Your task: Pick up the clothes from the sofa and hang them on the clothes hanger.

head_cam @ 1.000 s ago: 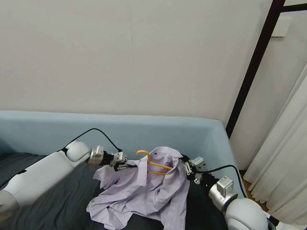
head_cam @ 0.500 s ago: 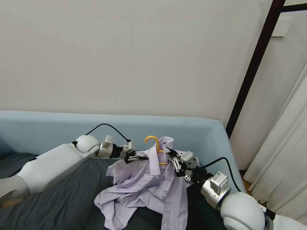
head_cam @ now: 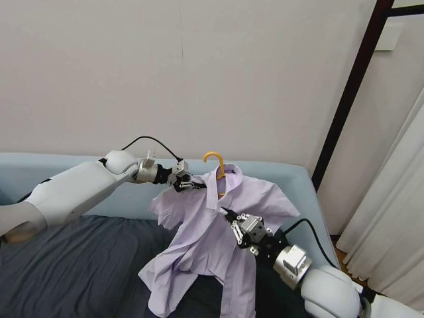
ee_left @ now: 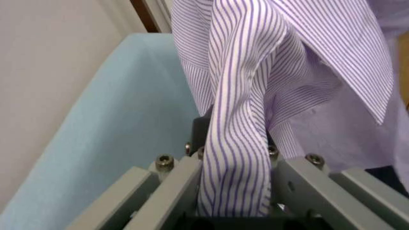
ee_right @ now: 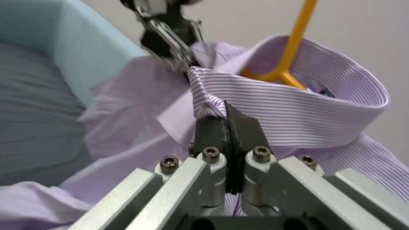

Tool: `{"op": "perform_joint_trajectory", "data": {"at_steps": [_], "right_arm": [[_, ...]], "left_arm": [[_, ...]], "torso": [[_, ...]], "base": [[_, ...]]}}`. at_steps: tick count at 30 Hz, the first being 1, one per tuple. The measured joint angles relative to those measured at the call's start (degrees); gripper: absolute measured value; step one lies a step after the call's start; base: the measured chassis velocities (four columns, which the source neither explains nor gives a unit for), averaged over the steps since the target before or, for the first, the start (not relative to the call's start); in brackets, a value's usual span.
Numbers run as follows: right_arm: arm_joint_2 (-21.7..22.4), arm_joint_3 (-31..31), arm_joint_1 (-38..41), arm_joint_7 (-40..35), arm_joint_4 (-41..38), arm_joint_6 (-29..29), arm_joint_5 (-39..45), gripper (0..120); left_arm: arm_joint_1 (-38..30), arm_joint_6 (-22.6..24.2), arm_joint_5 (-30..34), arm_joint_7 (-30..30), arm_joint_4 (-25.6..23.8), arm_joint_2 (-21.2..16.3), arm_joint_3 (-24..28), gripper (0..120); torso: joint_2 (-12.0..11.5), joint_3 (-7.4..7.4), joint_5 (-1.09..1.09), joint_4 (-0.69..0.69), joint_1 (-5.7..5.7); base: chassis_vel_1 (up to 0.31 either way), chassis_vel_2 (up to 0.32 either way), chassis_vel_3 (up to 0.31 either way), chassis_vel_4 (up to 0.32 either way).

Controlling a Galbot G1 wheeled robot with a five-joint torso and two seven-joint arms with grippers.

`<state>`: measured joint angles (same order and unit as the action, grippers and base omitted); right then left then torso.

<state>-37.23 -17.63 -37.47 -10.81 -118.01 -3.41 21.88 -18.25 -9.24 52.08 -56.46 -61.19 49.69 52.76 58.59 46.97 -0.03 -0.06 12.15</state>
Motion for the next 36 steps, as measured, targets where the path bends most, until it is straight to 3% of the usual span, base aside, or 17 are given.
{"op": "perform_joint_trajectory", "data": {"at_steps": [10, 19, 23, 27, 33, 36], "right_arm": [[1.0, 0.0, 0.2, -1.3, -3.1, -3.3, 1.4, 0], [2.7, 4.3, -8.9, -3.5, -6.5, -4.5, 0.9, 32], [2.8, 8.4, -14.8, -6.4, -10.2, -6.8, 6.2, 43], [2.2, 15.4, -17.1, -13.3, -16.8, -11.4, 23.1, 61], [2.0, 17.1, -9.4, -19.1, -18.3, -15.2, 40.1, 84], [1.3, 16.3, -5.0, -19.7, -16.4, -15.9, 44.8, 93]], "left_arm": [[-3.2, 0.2, 1.5, 0.4, 0.6, -1.2, 0.4, 1], [-2.6, 0.1, 1.1, 3.2, 1.4, -1.2, -0.4, 1], [-2.3, 0.1, 1.1, 3.7, 1.3, -1.2, -0.8, 1], [-1.4, 0.1, 0.8, 3.8, -0.8, -2.0, -0.7, 1], [0.8, 0.5, 0.6, 4.8, -5.2, -3.6, -0.8, 1], [1.5, 0.8, 0.7, 5.3, -7.1, -4.4, -1.0, 1]], "torso": [[0.0, -0.01, -0.01, 0.0, 0.0], [0.0, 0.0, -0.02, -0.01, 0.0], [0.0, -0.01, -0.01, -0.03, 0.0], [0.0, -0.01, -0.01, -0.01, -0.01], [0.0, -0.01, -0.03, 0.0, -0.01], [0.0, -0.01, -0.02, 0.0, -0.01]], "base": [[0.0, 0.0, 0.0, 0.0], [0.0, 0.0, 0.0, 0.0], [0.0, 0.0, 0.0, 0.0], [0.0, 0.0, 0.0, 0.0], [0.0, 0.0, 0.0, 0.0], [0.0, 0.0, 0.0, 0.0]]}}
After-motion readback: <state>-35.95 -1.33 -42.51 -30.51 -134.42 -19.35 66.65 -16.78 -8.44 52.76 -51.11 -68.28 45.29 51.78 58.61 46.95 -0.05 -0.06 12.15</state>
